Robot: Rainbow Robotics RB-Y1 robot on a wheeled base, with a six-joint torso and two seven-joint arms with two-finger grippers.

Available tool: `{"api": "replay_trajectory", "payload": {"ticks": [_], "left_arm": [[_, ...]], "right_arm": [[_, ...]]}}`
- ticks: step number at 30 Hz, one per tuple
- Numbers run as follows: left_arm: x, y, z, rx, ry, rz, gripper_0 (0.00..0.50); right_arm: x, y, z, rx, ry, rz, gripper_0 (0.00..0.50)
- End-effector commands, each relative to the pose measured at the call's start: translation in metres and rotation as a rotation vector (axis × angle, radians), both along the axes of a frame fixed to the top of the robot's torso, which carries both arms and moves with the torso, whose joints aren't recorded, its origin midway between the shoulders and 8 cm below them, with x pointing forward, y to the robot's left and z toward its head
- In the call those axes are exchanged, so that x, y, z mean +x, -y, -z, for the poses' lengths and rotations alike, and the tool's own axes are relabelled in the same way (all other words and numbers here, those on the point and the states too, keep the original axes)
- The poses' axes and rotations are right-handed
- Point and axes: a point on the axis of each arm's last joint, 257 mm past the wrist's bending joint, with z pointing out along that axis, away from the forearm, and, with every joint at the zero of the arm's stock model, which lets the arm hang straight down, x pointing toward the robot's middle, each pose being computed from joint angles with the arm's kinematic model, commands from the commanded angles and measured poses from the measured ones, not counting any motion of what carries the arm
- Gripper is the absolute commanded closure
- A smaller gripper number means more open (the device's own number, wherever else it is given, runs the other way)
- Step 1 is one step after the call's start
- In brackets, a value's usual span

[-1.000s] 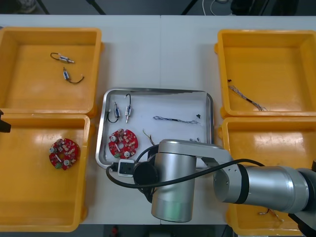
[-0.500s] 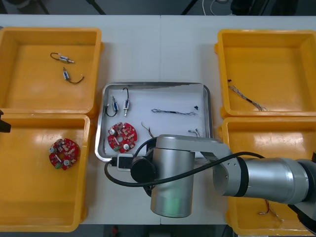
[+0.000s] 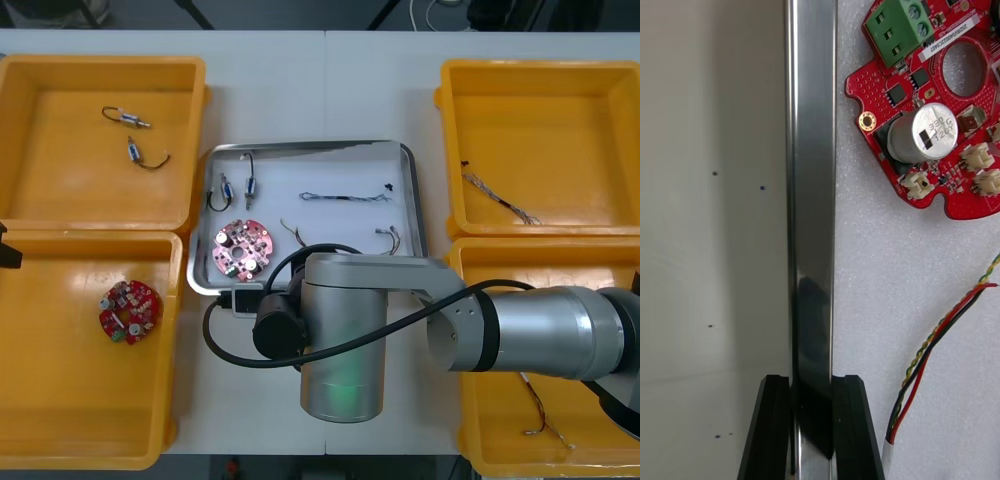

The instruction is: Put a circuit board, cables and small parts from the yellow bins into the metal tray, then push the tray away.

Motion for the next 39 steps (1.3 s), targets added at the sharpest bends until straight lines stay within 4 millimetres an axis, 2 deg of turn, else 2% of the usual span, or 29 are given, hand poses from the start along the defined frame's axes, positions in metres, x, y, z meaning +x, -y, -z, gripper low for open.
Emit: {"api": "replay_trajectory", "payload": {"ticks": [1, 7, 24, 39], "left_arm": [[-0.005, -0.015, -0.012, 0.096, 0.015, 0.078, 0.000], [-0.005, -0.015, -0.012, 0.096, 0.015, 0.078, 0.000], [-0.005, -0.015, -0.012, 0.096, 0.015, 0.078, 0.000], [-0.005, -0.015, -0.012, 0.096, 0.015, 0.078, 0.000]], "right_arm": [[0.032, 0.002, -0.034, -0.058, 0.117, -0.029, 0.500], [0.058, 0.004, -0.048, -0.084, 0.172, -0.001, 0.500], [0.099, -0.007, -0.081, -0.113, 0.257, 0.022, 0.500], [0.149, -0.013, -0.105, -0.068, 0.302, 0.059, 0.500]]}}
